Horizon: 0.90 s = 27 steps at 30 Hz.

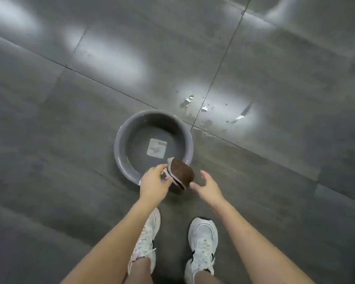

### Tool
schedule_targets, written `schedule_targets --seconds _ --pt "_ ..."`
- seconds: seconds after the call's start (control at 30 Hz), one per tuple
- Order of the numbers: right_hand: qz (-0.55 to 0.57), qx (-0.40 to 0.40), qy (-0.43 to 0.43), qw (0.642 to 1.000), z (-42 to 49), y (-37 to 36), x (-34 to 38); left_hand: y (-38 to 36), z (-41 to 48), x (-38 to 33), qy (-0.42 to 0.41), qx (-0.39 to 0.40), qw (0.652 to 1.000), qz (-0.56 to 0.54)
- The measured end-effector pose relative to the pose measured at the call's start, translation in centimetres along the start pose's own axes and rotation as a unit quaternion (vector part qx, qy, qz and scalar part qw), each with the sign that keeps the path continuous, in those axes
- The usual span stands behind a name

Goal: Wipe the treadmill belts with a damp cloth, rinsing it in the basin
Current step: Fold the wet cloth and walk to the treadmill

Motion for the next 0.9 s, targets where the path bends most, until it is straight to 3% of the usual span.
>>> schedule_targets --seconds 0.13,0.27,0.4,0.5,0.57,0.63,0.77,0.9 --pt "0.065 0.046 0.008 0.997 5.1 -2.5 -0.7 -3.7 6.1 0.9 -0.084 0.070 0.978 0.178" --pt "0.091 0.040 0.006 0.995 7.9 -3.4 -1.8 -6.7 9.4 1.5 -0.091 0.162 0.963 0.194" --pt "0.160 0.012 0.008 0.987 5.2 -1.7 -1.2 -4.0 9.4 -0.7 -0.133 0.135 0.917 0.351" --pt "0.255 0.011 0.004 0.967 -0.7 0.4 -0.4 -1.0 6.3 -4.3 -0.140 0.136 0.948 0.251" --pt "0.317 0.001 -0.005 0.948 -6.4 2.6 -0.6 0.8 2.5 -6.6 -0.061 0.191 0.974 0.103" --pt "0.382 -0.010 -0.011 0.924 -12.6 4.8 -1.1 2.5 -2.6 -10.3 -0.027 0.257 0.966 0.019" --pt "0.503 -0.066 -0.028 0.861 -27.1 8.8 -3.3 5.4 -14.2 -18.4 -0.041 0.319 0.946 -0.042" --pt "0.563 -0.144 -0.024 0.813 -41.5 10.3 -7.5 6.9 -25.1 -25.1 -0.128 0.314 0.941 0.016"
Point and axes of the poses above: each hand's wrist, its own z-axis towards the middle knuckle, its own y-axis out of the back of the hand, x = y × z, the point moved 9 cm from there along z, towards the middle knuckle, and after that the axes turned 5 degrees about -y, right-handed, at the moved point
